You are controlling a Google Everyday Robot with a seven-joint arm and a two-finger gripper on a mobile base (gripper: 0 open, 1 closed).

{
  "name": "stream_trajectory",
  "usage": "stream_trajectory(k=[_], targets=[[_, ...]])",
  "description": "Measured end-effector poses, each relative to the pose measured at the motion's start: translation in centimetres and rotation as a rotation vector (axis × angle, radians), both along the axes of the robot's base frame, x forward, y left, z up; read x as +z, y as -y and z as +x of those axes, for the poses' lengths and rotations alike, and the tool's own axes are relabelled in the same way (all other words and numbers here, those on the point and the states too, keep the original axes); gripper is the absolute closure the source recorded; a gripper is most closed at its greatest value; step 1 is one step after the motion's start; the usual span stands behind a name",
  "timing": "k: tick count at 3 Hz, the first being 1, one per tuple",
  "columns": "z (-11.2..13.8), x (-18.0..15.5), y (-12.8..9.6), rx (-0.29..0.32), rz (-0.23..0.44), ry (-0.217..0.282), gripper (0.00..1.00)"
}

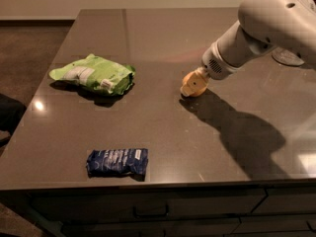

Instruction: Move orange near green rice chip bag

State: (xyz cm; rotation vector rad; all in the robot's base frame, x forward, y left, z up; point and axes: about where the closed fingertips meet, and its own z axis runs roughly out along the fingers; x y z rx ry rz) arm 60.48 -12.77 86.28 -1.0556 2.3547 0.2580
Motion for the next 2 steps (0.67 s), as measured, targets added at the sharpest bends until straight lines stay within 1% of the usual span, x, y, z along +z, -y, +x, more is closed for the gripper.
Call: stream_trajectory(k=[1, 2], targets=[[-0.04, -0.05, -0.13, 0.006, -0.003, -0.002, 0.87], [-0.58, 0.47, -0.99, -0.001, 0.018, -0.008, 1.0]])
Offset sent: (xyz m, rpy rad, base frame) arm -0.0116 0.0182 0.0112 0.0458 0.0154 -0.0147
